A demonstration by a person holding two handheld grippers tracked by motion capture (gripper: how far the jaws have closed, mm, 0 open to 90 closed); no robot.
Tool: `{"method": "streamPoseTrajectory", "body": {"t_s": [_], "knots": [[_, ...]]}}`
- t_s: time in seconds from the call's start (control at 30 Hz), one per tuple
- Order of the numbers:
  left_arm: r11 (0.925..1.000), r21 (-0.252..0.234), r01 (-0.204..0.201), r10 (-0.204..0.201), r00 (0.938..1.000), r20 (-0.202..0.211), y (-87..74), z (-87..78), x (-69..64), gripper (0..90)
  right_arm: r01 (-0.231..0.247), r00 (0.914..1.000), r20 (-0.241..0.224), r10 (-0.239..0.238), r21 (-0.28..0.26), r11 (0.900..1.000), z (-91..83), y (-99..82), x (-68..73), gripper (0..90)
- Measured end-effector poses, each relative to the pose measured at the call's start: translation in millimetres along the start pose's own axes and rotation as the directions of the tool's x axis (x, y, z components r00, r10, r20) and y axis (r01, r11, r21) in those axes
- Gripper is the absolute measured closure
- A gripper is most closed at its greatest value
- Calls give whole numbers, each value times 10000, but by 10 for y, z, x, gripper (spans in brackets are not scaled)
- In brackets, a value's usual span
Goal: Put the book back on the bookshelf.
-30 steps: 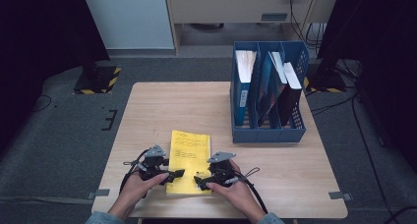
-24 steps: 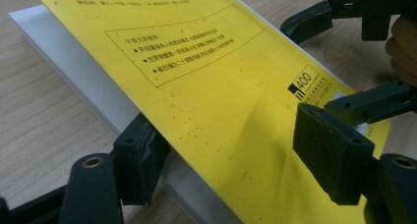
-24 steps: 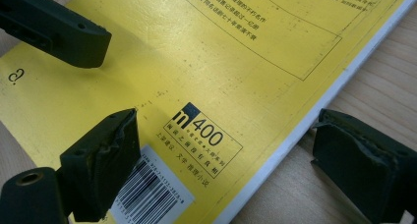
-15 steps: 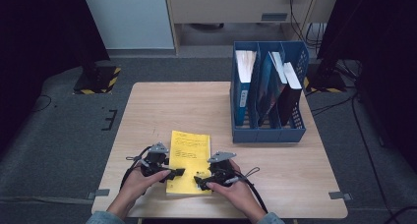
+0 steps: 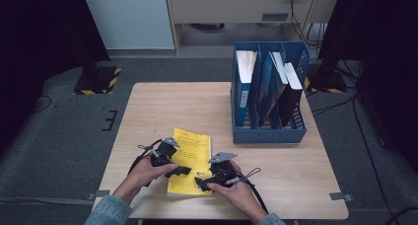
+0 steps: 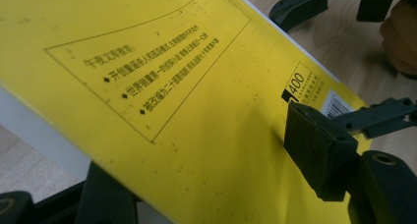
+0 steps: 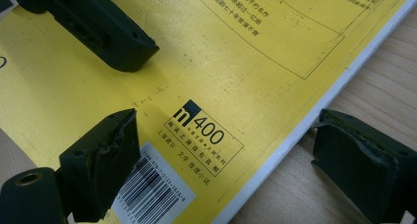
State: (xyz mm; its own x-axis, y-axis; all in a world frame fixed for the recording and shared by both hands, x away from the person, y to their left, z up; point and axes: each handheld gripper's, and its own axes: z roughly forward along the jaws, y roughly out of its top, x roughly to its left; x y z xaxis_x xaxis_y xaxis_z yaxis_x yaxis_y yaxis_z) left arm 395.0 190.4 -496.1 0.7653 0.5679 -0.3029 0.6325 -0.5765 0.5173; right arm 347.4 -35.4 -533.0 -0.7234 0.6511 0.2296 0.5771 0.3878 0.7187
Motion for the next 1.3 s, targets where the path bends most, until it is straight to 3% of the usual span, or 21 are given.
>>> {"method": "streamPoseTrajectory", "body": {"t_s": [0.07, 0.2, 0.5, 0.6, 0.8, 1.0, 1.3], "knots": [[9995, 314, -57, 56, 10000, 27, 51, 9, -5, 393, 56, 10000, 3, -56, 15, 10000, 0, -1, 0, 106], [9990, 437, -62, 56, 9999, 137, 85, 27, -5, 488, 121, 9999, 19, -121, 50, 9999, 0, 1, 6, 106], [9993, 350, -119, 107, 9993, 355, 85, 9, 26, 681, 455, 9990, -27, -454, 241, 9987, 7, 9, 6, 80], [9993, 372, 15, -30, 9992, 410, 100, -2, 36, 706, 544, 9985, -128, -540, 392, 9977, 4, 25, -10, 83], [9997, 223, -111, 101, 9988, 472, 134, -52, 11, 756, 624, 9978, -289, -604, 716, 9955, -7, 68, -50, 95], [9998, 97, -154, 147, 9976, 673, 151, -83, -11, 801, 418, 9982, -469, -379, 851, 9955, -13, 114, -135, 105], [9986, 14, -523, 520, 9953, 818, 182, -157, -61, 816, -27, 9968, -791, 98, 899, 9959, -17, 163, -260, 96]]}}
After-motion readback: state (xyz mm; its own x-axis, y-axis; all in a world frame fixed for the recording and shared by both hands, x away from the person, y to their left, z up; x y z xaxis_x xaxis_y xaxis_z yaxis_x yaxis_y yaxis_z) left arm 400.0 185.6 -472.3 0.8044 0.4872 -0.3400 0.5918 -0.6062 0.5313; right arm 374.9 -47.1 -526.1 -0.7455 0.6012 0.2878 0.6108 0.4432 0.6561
